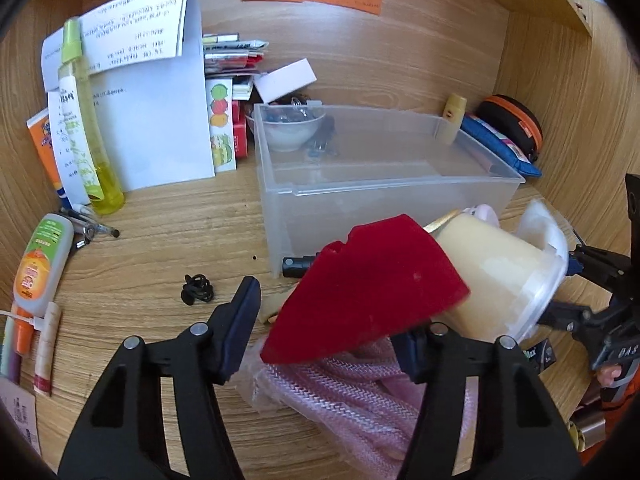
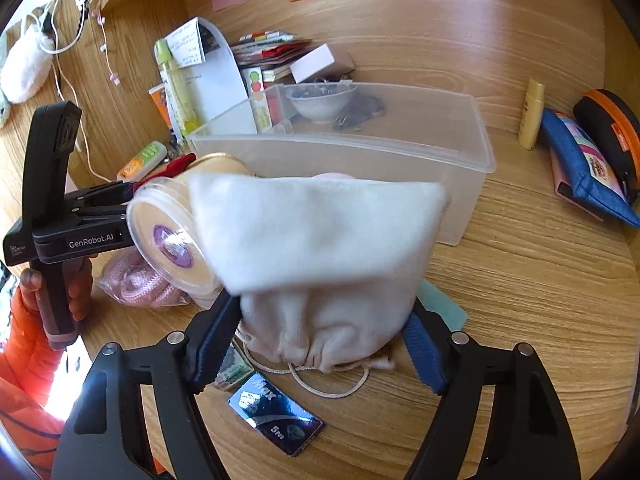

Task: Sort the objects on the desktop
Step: 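Close left gripper on red pouch while right gripper closes on white cloth bag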

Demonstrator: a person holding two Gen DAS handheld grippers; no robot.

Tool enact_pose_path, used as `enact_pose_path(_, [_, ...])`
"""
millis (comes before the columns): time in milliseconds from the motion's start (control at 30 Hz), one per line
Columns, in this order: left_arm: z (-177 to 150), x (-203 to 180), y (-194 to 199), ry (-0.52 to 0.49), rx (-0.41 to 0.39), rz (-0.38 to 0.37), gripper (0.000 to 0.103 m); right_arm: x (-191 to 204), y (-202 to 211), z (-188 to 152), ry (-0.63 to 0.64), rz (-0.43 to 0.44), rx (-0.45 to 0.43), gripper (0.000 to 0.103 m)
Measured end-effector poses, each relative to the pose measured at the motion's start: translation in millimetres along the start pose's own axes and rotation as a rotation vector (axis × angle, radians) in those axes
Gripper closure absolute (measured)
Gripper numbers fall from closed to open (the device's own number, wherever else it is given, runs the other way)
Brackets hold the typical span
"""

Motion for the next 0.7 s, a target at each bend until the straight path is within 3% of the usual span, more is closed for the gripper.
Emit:
enact_pose_path(200, [3.1, -1.8, 3.6, -0.026, -0.006, 0.023, 0.033, -3.7, 9.0, -2.4, -0.003, -0.019, -0.015, 0.036])
enact_pose_path(267, [6.2, -2.8, 3.8, -0.031, -0.008, 0.026, 0.029, -5.0, 6.4, -4.2, -0.006, -0.019, -0.002, 0.043])
enact_pose_path(333, [10.5, -6.8, 2.4, -0.051, -0.002, 0.018, 0.026, -5.4, 1.9, -5.1, -0.008, -0.018, 0.019, 0.043])
enact_pose_path(600, [26.8, -16.0, -5.2, -0.085, -0.008, -0.006, 0.025, -6.9, -9.3, -3.4, -0.026, 0.033, 0.08, 0.027])
enact_pose_path(700, [28.1, -15.9, -5.6, -0.089, -0.016, -0.015, 0.031, -3.1, -13.5, -4.4, 0.002, 0.019, 0.092, 0.023])
Point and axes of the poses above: each gripper's, at about its wrist camera, not at the fingertips, and y roughly against the way its jaws point, x to its left, z to its top, the point moved 8 cm from there along -y, roughly the way its jaws point, and after that the axes turned 14 degrees about x, right-handed, at the moved point
